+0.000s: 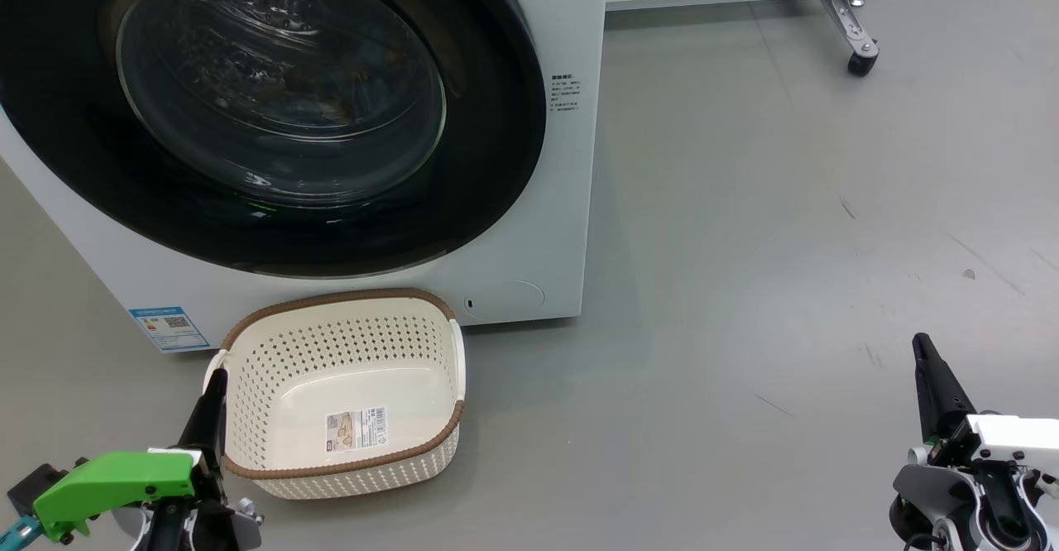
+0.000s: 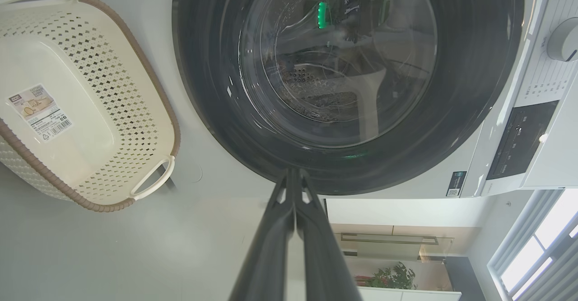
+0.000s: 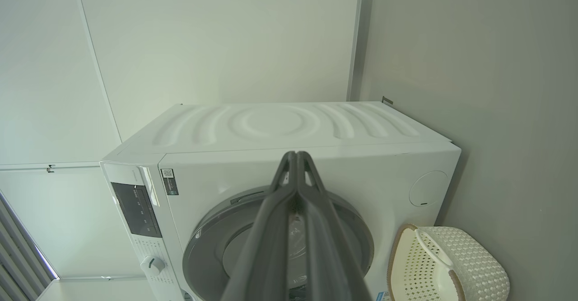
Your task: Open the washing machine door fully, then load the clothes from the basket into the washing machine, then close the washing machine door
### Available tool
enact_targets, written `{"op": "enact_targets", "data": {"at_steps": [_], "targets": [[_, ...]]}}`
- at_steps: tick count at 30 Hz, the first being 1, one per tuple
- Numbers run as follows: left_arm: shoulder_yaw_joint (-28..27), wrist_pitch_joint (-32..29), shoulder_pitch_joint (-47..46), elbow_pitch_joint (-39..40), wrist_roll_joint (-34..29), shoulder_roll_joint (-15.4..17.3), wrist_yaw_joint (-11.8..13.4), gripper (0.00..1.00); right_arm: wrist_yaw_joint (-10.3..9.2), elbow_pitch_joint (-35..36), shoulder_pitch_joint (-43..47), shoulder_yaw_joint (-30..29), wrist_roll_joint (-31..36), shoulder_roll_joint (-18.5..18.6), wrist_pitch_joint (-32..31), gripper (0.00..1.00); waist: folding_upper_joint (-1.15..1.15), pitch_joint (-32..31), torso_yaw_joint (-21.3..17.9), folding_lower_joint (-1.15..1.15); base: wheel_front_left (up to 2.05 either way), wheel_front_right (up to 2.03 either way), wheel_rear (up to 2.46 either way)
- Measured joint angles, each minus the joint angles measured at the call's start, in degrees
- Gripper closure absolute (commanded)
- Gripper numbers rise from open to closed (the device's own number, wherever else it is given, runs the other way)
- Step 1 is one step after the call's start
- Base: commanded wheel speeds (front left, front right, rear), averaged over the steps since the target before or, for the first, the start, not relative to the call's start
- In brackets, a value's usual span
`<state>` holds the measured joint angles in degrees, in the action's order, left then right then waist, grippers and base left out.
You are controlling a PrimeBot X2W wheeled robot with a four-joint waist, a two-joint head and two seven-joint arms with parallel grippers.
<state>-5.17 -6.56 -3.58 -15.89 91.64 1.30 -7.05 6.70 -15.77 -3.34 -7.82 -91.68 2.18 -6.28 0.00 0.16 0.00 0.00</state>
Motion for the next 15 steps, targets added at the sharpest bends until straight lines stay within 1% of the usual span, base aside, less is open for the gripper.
{"op": "enact_targets", "data": {"at_steps": [15], "targets": [[0.01,0.00,0.00,0.01,0.00,0.01,-0.01,1.00,0.00,0.00,0.00,0.00,0.00,0.00,0.01,1.00,0.00,0.00,0.00,0.00,0.00,0.00,0.00]]}}
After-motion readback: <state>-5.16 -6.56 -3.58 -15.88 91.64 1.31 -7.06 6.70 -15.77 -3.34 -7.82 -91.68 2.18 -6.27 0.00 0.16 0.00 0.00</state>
